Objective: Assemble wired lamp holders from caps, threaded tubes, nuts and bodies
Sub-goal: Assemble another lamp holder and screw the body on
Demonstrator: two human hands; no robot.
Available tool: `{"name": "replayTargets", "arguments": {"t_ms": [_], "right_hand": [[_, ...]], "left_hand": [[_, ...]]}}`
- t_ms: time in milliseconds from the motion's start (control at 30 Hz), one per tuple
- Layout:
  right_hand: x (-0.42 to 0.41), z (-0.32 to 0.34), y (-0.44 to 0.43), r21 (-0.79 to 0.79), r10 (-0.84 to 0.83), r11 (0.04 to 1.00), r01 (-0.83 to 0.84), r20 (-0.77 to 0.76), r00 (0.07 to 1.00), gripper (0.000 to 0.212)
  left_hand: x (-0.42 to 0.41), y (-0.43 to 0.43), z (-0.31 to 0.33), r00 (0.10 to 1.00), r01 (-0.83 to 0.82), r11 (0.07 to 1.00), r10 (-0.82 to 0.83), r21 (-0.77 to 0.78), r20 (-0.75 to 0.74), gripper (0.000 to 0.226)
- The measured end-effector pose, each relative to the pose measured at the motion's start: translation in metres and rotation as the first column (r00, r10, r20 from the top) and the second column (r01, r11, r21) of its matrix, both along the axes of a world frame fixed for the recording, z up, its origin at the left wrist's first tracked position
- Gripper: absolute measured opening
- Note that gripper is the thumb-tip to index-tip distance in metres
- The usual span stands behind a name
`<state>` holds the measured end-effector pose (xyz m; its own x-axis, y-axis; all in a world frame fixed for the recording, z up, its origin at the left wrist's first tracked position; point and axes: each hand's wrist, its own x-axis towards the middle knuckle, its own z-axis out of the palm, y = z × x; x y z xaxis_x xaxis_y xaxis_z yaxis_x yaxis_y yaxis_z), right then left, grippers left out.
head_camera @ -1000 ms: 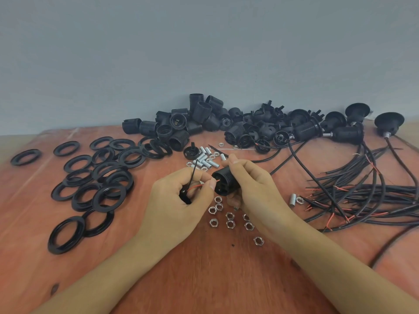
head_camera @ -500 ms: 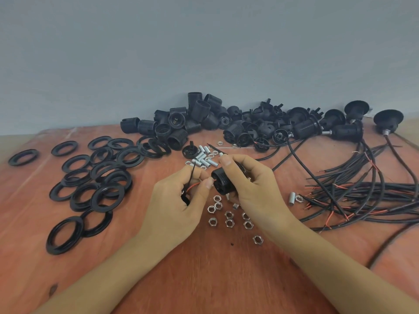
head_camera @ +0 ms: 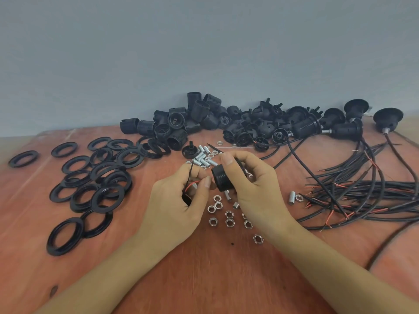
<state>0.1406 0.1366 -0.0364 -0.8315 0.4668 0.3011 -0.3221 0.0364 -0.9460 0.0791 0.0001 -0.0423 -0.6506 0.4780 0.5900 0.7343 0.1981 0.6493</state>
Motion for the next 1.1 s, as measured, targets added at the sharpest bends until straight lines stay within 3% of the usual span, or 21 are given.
{"name": "replayTargets", "arguments": {"t_ms": [133,300,600,867,1100], "right_hand": [[0.0023,-0.0002,-0.0002,0.048,0.014,0.999,-0.013,-0.012,1.000,0.012],[0.0026,0.0012,0.0007,0.040,0.023,0.999,-0.023,-0.003,1.000,0.024],[0.0048,-0.0027,0.0001,0.041,0.011,0.999,-0.009,-0.029,1.000,0.016],[-0.0008,0.0013,0.0063,0.016,-0.011,1.000,0.011,0.037,0.999,0.018],[-0.0013,-0.0033,0.0087,0.041,0.001,0.999,-0.002,0.032,1.000,0.013]], "left_hand": [[-0.0004,-0.0007,-0.0012,1.000,0.016,1.000,-0.016,-0.003,-0.023,0.009],[0.0009,-0.0014,-0.0023,0.998,0.026,1.000,-0.026,-0.005,-0.059,0.005],[0.0040,-0.0001,-0.0064,0.997,0.025,0.999,-0.023,0.038,-0.073,0.007],[0.0003,0.0025,-0.0038,0.995,0.020,0.992,-0.031,0.127,0.090,0.003],[-0.0035,0.0006,-0.0031,0.990,0.023,0.992,-0.040,0.122,0.136,0.013]]}}
